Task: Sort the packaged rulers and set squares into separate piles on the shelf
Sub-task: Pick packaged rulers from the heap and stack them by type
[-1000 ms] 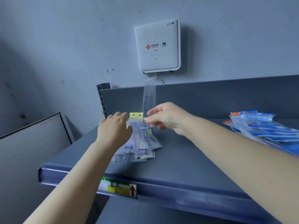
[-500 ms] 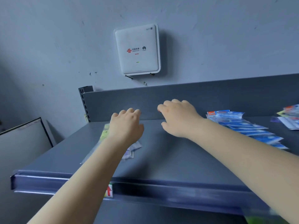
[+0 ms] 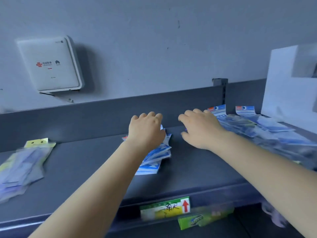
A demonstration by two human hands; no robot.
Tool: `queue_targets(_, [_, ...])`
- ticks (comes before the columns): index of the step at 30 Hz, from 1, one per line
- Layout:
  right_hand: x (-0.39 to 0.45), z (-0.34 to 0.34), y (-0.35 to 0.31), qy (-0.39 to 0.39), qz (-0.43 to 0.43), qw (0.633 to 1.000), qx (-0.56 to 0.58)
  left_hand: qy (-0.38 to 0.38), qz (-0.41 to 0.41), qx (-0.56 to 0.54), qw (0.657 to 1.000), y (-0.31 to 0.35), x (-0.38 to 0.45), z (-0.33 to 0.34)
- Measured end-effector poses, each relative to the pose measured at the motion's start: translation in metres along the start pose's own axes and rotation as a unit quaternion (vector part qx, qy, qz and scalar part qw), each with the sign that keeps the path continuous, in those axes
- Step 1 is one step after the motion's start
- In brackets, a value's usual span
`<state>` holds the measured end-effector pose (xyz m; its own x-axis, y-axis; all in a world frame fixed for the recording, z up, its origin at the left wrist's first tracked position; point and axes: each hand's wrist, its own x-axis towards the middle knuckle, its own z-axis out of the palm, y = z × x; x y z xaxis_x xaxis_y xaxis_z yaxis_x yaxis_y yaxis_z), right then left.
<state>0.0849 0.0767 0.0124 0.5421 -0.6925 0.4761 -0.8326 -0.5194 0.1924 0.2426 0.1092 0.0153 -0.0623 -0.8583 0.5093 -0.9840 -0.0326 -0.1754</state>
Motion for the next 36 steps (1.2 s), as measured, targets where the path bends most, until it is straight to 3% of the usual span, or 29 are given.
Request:
queue_targets(6, [-0.047,0.003,0.102,-0.021,0.075,0.997,0.0,-0.008,0.051,-0.039,0.998,0.101,0.034,0.004])
queue_targets(17, [-0.091,0.022,0.234,-0.07,0.202,0.969,0.127,-0.058,0.061,-0.06,0.995,0.196,0.071,0.019])
queue_targets(30, [-0.079,0.055,0.258,-0.155,0.273,0.914,0.256,-0.182,-0.021,-0.129,0.974,0.218,0.112,0.064])
queue_targets(33, [-0.077,0.057,0.262,-0.129,0.304,0.9,0.284,-0.169,-0.046,-0.21,0.962,0.214,0.115,0.065])
queue_targets(36, [-0.075,0.058,0.266,-0.118,0.316,0.882,0.33,-0.184,-0.107,-0.344,0.915,0.21,0.114,0.057])
